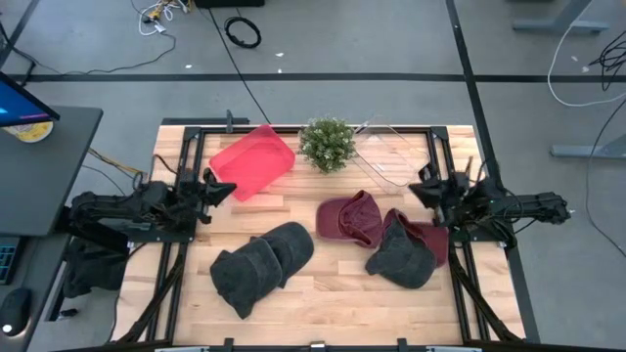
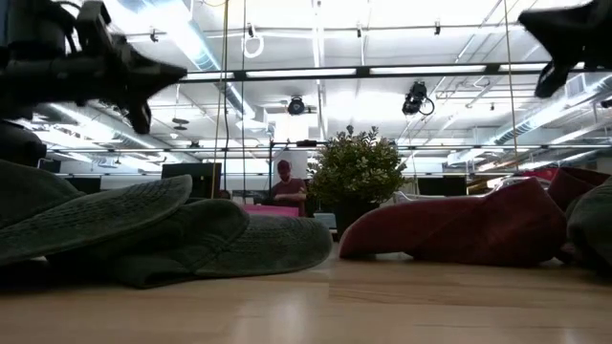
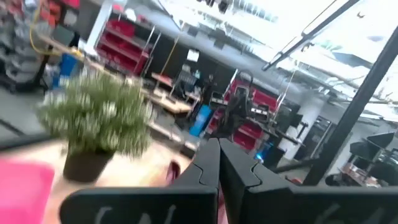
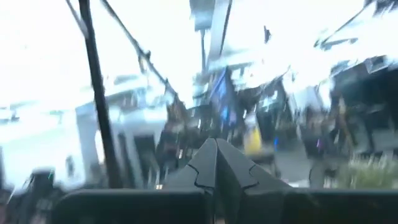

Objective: Pick & Place hat
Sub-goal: Put the left black cap into the transparent bin

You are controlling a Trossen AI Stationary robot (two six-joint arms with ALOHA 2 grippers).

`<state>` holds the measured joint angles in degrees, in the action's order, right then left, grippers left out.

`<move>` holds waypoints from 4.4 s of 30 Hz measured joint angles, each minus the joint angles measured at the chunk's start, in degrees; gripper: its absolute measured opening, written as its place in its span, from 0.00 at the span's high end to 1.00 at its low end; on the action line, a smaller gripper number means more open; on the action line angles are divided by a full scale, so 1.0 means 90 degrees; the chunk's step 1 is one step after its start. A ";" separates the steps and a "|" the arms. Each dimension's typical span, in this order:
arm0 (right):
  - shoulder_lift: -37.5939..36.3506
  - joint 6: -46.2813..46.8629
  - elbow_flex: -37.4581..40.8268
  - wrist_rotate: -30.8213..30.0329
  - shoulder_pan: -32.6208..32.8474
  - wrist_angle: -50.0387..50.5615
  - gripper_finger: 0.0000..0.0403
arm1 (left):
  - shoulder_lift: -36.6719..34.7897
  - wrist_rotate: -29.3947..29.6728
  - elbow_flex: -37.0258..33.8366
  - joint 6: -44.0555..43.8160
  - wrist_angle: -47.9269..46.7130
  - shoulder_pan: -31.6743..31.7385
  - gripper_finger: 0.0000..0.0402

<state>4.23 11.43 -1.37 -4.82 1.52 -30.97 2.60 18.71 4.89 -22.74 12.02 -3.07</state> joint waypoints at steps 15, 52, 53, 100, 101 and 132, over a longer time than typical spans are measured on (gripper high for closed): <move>0.3078 0.0127 -0.3638 -0.1508 -0.0118 0.1131 0.98 | 0.3566 0.0580 0.3619 0.2638 -0.0044 0.0126 0.99; 0.6324 0.0331 -0.9021 -0.2147 -0.0707 0.8846 0.47 | 0.5931 0.0073 0.6812 -0.1746 -0.5280 0.1229 0.62; 0.6313 0.0277 -0.9023 -0.2014 -0.0706 0.9065 0.46 | 0.6007 -0.0071 0.6813 -0.1778 -0.5192 0.1202 0.61; 0.6324 0.3483 -0.6364 0.2154 -0.0699 0.7210 0.46 | 0.9354 -0.4022 0.8201 0.6299 -0.8176 -0.0406 0.39; 0.6329 0.3550 -0.6364 0.2152 -0.0702 0.7142 0.46 | 0.9461 -0.3885 0.8201 0.6442 -0.8191 -0.0422 0.39; 0.7016 0.3454 -0.6374 0.2499 -0.0702 0.6343 0.46 | 1.1490 -0.4076 0.8162 0.8312 -0.8370 -0.0370 0.39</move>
<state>67.37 42.52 -58.74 17.67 -4.80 26.12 106.01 -17.97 78.35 52.07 -63.31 -6.40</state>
